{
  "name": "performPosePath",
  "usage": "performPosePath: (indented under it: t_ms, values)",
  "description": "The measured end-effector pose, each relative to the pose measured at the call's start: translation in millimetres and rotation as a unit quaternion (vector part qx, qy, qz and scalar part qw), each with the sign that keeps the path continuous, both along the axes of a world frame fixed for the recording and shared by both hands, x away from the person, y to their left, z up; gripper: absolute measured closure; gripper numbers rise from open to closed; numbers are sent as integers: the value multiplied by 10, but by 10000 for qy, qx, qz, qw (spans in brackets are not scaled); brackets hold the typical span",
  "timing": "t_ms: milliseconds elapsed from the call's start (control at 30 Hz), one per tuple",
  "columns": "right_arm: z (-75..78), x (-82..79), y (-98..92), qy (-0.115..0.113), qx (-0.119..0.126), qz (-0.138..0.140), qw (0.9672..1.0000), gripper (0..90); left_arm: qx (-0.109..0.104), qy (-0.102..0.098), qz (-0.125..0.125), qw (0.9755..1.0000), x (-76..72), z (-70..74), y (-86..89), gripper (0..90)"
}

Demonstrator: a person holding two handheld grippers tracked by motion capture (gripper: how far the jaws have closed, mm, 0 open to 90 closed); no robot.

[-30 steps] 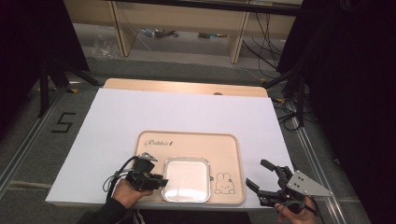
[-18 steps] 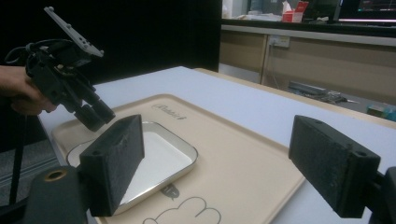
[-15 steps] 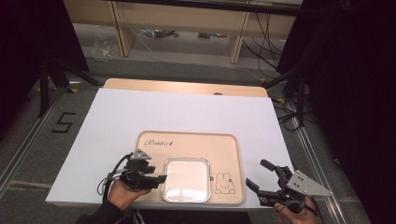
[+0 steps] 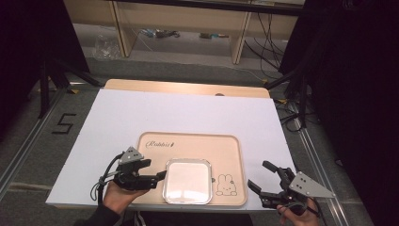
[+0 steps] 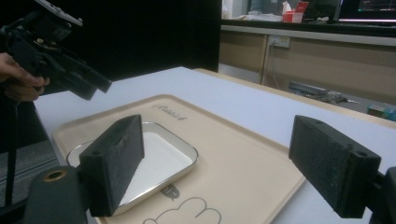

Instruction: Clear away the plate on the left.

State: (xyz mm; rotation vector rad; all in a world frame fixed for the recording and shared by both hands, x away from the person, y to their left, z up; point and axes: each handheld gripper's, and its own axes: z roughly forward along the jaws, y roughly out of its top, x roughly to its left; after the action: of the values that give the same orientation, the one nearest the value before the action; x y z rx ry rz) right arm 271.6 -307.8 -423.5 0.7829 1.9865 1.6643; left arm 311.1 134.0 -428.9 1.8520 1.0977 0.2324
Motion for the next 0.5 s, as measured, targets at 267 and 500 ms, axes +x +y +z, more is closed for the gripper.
performPosePath:
  t_ms: [267,500]
  values:
    - [0,-2,4,-8,10,9,10000,188,1343,-1777,-795,9716,85,162,240,151]
    - [1,-3,2,-1,2,4,10000,188,140,-1176,-108,9929,-150,144,242,134]
